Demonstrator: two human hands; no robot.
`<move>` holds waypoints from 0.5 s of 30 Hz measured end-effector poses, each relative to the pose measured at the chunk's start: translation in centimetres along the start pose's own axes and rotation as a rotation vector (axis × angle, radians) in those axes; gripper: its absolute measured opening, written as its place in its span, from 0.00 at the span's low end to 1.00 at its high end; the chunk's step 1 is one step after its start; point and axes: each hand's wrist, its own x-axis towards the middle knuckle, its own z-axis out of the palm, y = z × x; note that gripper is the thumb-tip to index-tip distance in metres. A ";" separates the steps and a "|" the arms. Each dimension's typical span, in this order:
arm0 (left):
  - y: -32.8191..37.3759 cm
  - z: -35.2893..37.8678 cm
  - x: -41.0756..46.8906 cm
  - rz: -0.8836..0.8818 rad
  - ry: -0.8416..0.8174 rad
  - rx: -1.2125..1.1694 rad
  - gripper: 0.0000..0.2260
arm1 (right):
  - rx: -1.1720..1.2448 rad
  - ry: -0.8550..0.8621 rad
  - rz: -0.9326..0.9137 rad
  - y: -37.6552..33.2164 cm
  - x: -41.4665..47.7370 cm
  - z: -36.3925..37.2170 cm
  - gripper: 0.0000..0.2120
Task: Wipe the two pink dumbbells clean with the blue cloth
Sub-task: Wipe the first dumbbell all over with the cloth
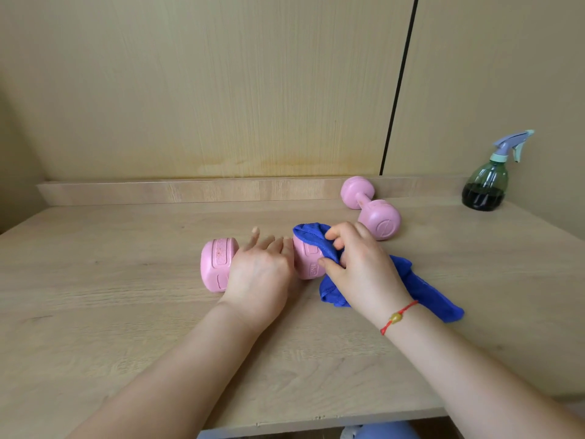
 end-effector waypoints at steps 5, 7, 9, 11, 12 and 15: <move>-2.3 -1.9 -0.3 -0.058 0.022 0.018 0.19 | 0.178 -0.029 0.151 0.2 1.0 -0.4 0.07; -3.9 -3.6 -0.5 -0.128 -0.010 -0.048 0.27 | 0.281 -0.033 0.237 0.0 1.5 -1.0 0.06; -5.6 -4.9 -0.8 -0.216 -0.103 -0.148 0.35 | 0.418 -0.017 0.301 -0.3 1.9 -1.6 0.06; -7.3 -5.5 -1.6 -0.291 -0.202 -0.247 0.45 | 0.535 0.008 0.331 -1.0 2.4 -2.1 0.07; -8.1 -5.5 -2.1 -0.321 -0.244 -0.300 0.50 | 0.583 0.020 0.329 -1.4 2.6 -2.2 0.08; -9.7 -5.2 -3.5 -0.413 -0.353 -0.514 0.60 | 0.679 0.025 0.301 -2.8 3.3 -2.2 0.10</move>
